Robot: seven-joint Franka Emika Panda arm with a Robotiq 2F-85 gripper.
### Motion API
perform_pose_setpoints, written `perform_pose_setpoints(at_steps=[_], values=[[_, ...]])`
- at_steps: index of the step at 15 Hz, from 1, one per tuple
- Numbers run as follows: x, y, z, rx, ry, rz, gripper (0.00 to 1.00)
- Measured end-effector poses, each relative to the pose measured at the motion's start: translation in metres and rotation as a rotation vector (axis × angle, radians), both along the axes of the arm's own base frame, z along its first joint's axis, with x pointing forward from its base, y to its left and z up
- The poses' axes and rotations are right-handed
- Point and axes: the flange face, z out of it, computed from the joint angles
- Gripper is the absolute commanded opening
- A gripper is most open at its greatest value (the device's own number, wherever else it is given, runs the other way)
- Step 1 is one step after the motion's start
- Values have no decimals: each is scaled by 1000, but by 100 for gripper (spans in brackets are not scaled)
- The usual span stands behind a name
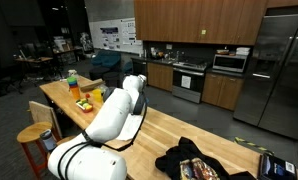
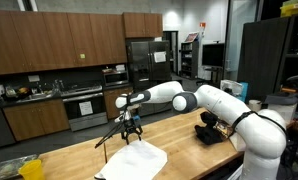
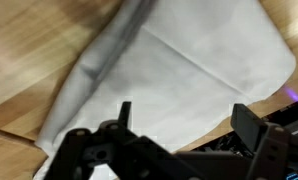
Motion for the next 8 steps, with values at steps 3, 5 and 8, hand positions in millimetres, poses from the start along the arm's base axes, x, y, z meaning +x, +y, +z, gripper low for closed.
perform_pose_setpoints(at_steps=[3,5,8], values=[[-2,-1,-7,-29,-3,23,100],[1,-4,-11,-28,-13,16,100],[14,-9,-15,-8,-86,-23,100]])
